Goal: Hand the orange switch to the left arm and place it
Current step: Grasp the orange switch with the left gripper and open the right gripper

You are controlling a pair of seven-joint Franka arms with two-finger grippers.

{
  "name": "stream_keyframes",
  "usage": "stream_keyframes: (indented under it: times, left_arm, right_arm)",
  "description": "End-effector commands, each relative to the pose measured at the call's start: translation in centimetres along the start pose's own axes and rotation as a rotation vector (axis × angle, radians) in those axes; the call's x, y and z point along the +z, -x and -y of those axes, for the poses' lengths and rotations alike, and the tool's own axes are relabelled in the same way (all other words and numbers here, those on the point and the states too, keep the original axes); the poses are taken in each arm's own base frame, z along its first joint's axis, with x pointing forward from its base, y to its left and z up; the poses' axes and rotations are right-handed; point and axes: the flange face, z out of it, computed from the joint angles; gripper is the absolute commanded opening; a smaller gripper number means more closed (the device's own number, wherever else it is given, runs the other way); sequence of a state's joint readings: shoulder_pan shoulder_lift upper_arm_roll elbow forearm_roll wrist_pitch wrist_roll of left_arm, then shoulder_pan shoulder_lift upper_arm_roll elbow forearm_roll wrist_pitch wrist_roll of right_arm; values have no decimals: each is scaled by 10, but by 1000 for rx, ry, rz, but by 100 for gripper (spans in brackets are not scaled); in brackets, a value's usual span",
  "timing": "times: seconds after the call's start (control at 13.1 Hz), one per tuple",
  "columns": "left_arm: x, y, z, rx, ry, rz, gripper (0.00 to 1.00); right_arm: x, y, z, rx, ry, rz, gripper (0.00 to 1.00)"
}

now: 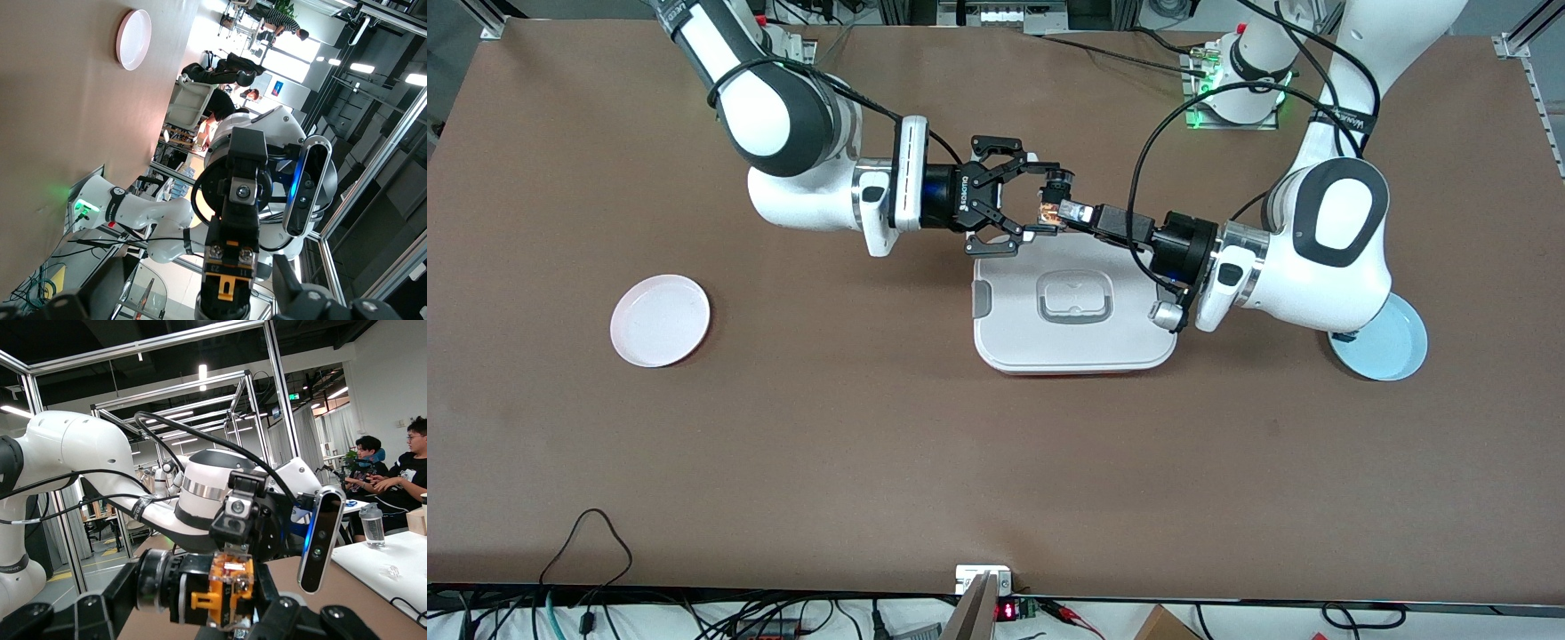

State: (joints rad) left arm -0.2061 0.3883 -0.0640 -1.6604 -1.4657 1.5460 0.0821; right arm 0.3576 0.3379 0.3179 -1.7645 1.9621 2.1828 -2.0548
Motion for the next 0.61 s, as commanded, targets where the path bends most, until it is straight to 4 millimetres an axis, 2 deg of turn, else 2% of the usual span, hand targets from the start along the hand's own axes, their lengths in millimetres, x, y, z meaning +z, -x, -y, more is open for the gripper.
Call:
stream_keyframes:
  times: [0.0, 0.08, 0.15, 0.23, 0.31, 0.53]
  left_arm:
    - [0, 11, 4, 21, 6, 10, 100]
    - [0, 11, 5, 41, 3, 9, 97]
    - [-2, 11, 4, 41, 4, 6, 90]
    - [-3, 11, 4, 41, 5, 6, 70]
    - [-3, 11, 1, 29, 6, 7, 42]
    - [7, 12, 0, 19, 1, 24, 47]
  right_arm:
    - [6, -2, -2, -12, 11, -18, 0]
    - [6, -2, -2, -12, 11, -18, 0]
    - [6, -2, -2, -12, 11, -18, 0]
    - [6, -1, -2, -10, 12, -17, 0]
    - [6, -1, -2, -10, 12, -17, 0]
    - [6, -1, -2, -11, 11, -16, 0]
